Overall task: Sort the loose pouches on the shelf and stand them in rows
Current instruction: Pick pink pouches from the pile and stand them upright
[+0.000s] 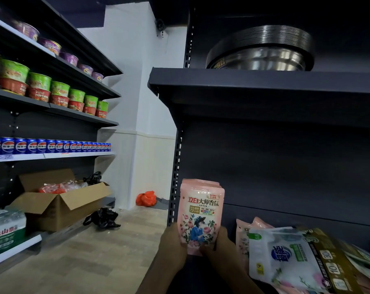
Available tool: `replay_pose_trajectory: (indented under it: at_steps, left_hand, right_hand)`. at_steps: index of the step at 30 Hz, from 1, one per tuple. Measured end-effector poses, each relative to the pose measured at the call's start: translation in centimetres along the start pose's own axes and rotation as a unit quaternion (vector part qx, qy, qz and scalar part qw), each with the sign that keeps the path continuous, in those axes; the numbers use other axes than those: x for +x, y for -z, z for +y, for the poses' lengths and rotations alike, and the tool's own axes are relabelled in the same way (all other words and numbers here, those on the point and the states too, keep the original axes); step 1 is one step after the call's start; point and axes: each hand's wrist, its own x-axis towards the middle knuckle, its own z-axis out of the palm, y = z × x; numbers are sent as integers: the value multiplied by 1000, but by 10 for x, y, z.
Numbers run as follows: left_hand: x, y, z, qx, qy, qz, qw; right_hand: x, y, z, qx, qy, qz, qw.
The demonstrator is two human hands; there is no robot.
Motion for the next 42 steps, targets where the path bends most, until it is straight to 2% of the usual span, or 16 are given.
replay_pose_trajectory:
  at_steps: [10, 12, 14, 16, 18, 23, 26, 28, 31, 35, 39, 42]
  left_hand:
    - [-5, -3, -2, 4, 4, -8, 1000]
    - [-8, -2, 3, 26, 8, 12, 1000]
    - [-14, 0, 12, 64, 9, 70, 995]
    - [-20, 3, 26, 77, -20, 135, 988]
    - [-25, 2, 37, 43, -64, 164, 984]
    - [-33, -23, 70, 2, -160, 150, 976]
    - [-38, -43, 90, -15, -185, 121, 975]
    - [-37, -56, 100, -8, -169, 77, 983]
    - [-30, -73, 106, 39, -86, -39, 995]
    - [-21, -94, 104, 84, 18, -162, 983]
    - [-18, -109, 101, 115, 60, -155, 979]
    - [-17, -112, 100, 89, 95, -132, 983]
  right_hand:
    - [-4, -1, 5, 30, 30, -11, 999]
    - [-5, 0, 4, 21, 27, -3, 999]
    - [-5, 1, 2, -3, 19, 17, 1000]
    - [-4, 7, 1, -31, 9, 34, 999]
    - [-5, 17, 1, -45, 9, 51, 998]
    - [-12, 52, 7, -83, 40, 95, 991]
    - [-18, 69, 14, -74, 45, 109, 990]
    - [-21, 79, 19, -65, 50, 115, 990]
    - [-22, 90, 31, -33, 47, 118, 991]
    - [-24, 97, 48, -6, 49, 100, 994]
    - [-19, 99, 52, 2, 26, 79, 997]
    - [-18, 97, 55, 26, 23, 80, 996]
